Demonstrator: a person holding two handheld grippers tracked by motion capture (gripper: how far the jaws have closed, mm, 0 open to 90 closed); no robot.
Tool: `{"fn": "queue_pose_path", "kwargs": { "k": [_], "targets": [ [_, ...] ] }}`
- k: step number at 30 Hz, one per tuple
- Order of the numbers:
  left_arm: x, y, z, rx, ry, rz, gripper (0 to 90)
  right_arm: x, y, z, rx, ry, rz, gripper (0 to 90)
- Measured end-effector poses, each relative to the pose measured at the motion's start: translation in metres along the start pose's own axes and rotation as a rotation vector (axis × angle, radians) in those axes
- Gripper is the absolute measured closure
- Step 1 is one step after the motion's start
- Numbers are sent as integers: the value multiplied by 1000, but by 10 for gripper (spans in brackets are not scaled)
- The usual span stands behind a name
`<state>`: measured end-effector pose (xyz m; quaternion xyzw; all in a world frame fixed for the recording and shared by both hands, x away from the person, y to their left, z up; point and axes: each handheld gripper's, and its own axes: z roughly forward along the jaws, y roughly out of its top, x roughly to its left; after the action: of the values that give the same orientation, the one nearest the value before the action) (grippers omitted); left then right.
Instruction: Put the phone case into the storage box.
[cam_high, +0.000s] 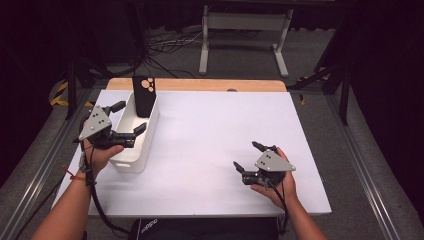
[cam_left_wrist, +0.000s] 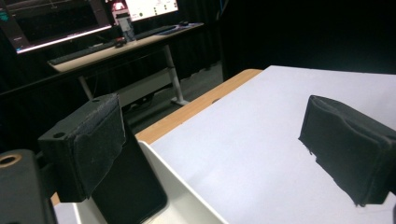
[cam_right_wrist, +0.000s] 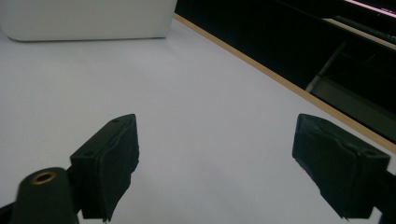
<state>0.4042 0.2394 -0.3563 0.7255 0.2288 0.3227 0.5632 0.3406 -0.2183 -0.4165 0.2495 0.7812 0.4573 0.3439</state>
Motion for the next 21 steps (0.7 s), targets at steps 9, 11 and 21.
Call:
{"fn": "queue_pose_path", "kwargs": {
  "k": [9,11,21],
  "targets": [
    [-13,3,-4,-11,-24,20,71,-1,1,-2,-8,-3,1,156],
    [-15,4,-5,-16,-34,17,70,-1,1,-3,-9,-4,1,156],
    [-27,4,-10,-27,-44,21,75,-1,2,-4,-14,-3,3,155]
  ]
}}
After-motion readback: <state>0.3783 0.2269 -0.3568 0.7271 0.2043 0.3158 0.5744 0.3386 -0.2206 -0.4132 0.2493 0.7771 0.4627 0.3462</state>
